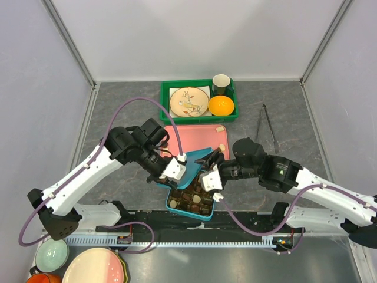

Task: Pack the chocolate
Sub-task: Pick up the box lid from the corner of the board.

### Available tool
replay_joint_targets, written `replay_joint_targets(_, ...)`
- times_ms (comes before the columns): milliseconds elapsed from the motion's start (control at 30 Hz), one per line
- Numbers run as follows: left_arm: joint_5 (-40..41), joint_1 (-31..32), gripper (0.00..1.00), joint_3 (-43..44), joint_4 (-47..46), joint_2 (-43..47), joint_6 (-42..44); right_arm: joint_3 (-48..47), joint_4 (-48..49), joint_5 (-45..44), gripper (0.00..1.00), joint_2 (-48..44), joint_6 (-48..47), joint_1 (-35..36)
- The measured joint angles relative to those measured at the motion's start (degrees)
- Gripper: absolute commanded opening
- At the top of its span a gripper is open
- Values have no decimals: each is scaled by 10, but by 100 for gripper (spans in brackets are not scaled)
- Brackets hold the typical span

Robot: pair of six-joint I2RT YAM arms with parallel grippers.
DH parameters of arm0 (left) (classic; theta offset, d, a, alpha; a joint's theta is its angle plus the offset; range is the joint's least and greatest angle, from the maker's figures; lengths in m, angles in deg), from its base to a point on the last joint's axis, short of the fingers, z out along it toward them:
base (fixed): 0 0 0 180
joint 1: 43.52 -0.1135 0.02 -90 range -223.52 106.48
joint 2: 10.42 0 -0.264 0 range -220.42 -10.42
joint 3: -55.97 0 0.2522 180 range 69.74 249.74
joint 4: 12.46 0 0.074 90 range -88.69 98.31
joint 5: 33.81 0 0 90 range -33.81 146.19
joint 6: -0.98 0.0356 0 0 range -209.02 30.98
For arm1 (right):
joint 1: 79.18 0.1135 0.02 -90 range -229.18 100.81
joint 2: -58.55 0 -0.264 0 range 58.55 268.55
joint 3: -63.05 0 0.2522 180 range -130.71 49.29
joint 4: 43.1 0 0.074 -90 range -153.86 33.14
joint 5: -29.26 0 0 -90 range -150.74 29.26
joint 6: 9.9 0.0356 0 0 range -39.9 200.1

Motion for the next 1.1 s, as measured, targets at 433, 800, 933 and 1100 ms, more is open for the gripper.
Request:
replay_joint_targets(433, 14, 26, 1, 12, 0, 5, 0, -10, -18, -39, 45, 69, -14, 38)
replay_joint_targets(800, 41, 36, 2, 40, 12, 28, 0, -25, -34, -44, 0, 86, -26, 46)
replay_joint_targets(933, 59, 37, 27, 57, 16, 36, 0, -27, -18, -49, 0, 83, -23, 46)
replay_joint_targets(1100, 115, 37, 73, 64, 5, 53, -23, -28, -20, -65, 0, 83, 4, 45)
